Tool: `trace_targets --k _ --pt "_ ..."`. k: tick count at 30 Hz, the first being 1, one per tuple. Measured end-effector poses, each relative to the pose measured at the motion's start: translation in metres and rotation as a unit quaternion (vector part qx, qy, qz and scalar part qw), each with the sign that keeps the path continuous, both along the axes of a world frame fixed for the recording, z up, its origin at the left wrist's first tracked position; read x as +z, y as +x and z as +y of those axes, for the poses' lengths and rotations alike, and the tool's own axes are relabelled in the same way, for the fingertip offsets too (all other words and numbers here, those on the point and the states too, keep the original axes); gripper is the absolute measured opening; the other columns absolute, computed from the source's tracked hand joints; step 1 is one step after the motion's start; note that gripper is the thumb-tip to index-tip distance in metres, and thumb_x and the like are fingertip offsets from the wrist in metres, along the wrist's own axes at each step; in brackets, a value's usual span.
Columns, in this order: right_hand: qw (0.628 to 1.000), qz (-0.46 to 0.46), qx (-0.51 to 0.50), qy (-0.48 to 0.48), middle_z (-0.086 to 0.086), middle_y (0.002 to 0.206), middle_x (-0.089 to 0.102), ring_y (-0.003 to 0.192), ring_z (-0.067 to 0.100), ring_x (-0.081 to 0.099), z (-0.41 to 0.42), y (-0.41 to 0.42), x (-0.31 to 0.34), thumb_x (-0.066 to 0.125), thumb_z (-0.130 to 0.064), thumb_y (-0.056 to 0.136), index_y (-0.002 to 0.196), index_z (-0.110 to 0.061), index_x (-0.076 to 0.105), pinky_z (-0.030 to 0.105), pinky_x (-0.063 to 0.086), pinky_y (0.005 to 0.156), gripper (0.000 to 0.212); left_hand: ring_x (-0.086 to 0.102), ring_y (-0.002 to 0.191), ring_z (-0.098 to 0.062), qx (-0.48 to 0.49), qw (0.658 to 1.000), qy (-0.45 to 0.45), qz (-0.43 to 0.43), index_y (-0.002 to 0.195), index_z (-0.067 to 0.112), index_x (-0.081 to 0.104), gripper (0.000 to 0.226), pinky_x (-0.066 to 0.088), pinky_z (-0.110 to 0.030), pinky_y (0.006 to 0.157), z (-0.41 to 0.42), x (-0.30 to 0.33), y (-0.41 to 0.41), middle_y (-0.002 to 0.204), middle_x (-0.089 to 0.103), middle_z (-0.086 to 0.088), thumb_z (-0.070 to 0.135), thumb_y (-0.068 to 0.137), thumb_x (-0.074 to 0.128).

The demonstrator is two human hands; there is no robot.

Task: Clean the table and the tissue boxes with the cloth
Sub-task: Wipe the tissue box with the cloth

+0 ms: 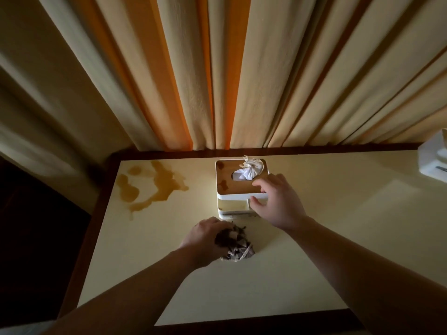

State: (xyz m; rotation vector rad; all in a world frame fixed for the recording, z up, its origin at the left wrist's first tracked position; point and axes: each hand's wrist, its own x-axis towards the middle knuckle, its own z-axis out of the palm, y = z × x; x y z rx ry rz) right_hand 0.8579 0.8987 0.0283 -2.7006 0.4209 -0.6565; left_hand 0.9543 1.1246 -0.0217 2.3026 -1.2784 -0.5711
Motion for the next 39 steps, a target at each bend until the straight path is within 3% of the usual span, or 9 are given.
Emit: trace_targets --k 4,7,11,13,17,21,26,31,39 --pt "0.996 0.081 0.033 -0.026 0.003 0.135 0.053 0.124 0.029 0.046 -0.011 0.03 0.015 0.078 -0.057 0.073 0.139 -0.023 0.059 0.048 0.049 0.101 0.077 0.059 0.094 -0.008 0.02 0.999 -0.037 0.007 0.117 0.039 0.065 0.048 0.057 -0.034 0.082 0.011 0.03 0.03 0.106 0.064 0.014 0.039 0.073 0.083" --pt "0.979 0.197 0.059 -0.002 0.006 0.164 0.027 0.153 0.03 0.018 -0.026 0.052 0.022 0.071 -0.087 0.062 0.159 -0.029 0.033 0.056 0.023 0.124 0.12 0.059 0.096 -0.005 0.04 0.997 -0.061 -0.003 0.117 0.034 0.067 0.048 0.056 -0.029 0.084 0.01 0.064 0.056 0.107 0.064 0.014 0.032 0.073 0.087" --pt "0.946 0.309 0.094 -0.033 -0.001 0.174 -0.004 0.16 0.027 -0.01 -0.04 0.076 0.016 0.054 -0.106 0.04 0.165 -0.032 0.017 0.06 0.008 0.128 0.15 0.059 0.098 -0.005 0.042 0.997 -0.07 -0.01 0.115 0.037 0.068 0.05 0.054 -0.026 0.084 -0.011 0.096 0.091 0.109 0.064 0.015 0.028 0.07 0.086" --pt "0.94 0.327 0.092 -0.016 0.002 0.174 0.003 0.16 0.027 0.0 -0.042 0.08 0.012 0.074 -0.091 0.049 0.167 -0.025 0.006 0.053 0.007 0.13 0.152 0.059 0.099 -0.006 0.009 0.998 -0.06 -0.019 0.115 0.04 0.069 0.048 0.055 -0.029 0.085 -0.027 0.096 0.101 0.11 0.063 0.016 0.033 0.07 0.084" --pt "0.952 0.292 0.089 -0.021 0.002 0.163 0.03 0.15 0.025 0.025 -0.041 0.082 0.007 0.087 -0.069 0.063 0.164 -0.019 0.018 0.043 0.011 0.13 0.132 0.056 0.101 -0.012 -0.031 0.998 -0.017 -0.044 0.117 0.043 0.069 0.045 0.056 -0.033 0.085 -0.056 0.085 0.108 0.114 0.055 0.012 0.04 0.073 0.082" --pt "0.956 0.277 0.096 -0.015 -0.001 0.158 0.036 0.147 0.024 0.03 -0.044 0.081 0.003 0.079 -0.088 0.046 0.161 -0.019 0.027 0.043 0.018 0.128 0.144 0.055 0.104 -0.016 -0.004 0.997 -0.011 -0.076 0.121 0.031 0.072 0.04 0.056 -0.035 0.091 -0.082 0.086 0.122 0.116 0.056 0.005 0.029 0.082 0.08" --pt "0.962 0.253 0.102 0.004 -0.007 0.148 0.044 0.139 0.019 0.037 -0.045 0.08 0.003 0.082 -0.084 0.044 0.149 -0.025 0.038 0.035 0.025 0.123 0.128 0.06 0.097 -0.015 0.019 0.995 0.003 -0.102 0.116 0.029 0.071 0.029 0.058 -0.036 0.087 -0.114 0.091 0.143 0.107 0.062 0.005 0.024 0.088 0.074" --pt "0.962 0.257 0.087 0.002 -0.006 0.151 0.043 0.14 0.019 0.037 -0.044 0.081 0.001 0.08 -0.086 0.044 0.153 -0.023 0.036 0.037 0.024 0.124 0.133 0.062 0.095 -0.016 0.019 0.995 0.023 -0.098 0.109 0.023 0.073 0.024 0.055 -0.029 0.082 -0.115 0.095 0.139 0.102 0.065 0.003 0.019 0.086 0.076" --pt "0.958 0.278 0.073 0.009 -0.004 0.16 0.034 0.147 0.021 0.029 -0.039 0.08 0.003 0.083 -0.084 0.048 0.162 -0.024 0.026 0.041 0.015 0.129 0.14 0.059 0.086 -0.01 -0.01 0.995 0.038 -0.091 0.098 0.033 0.073 0.02 0.056 -0.029 0.075 -0.075 0.098 0.095 0.094 0.067 0.011 0.039 0.08 0.079"
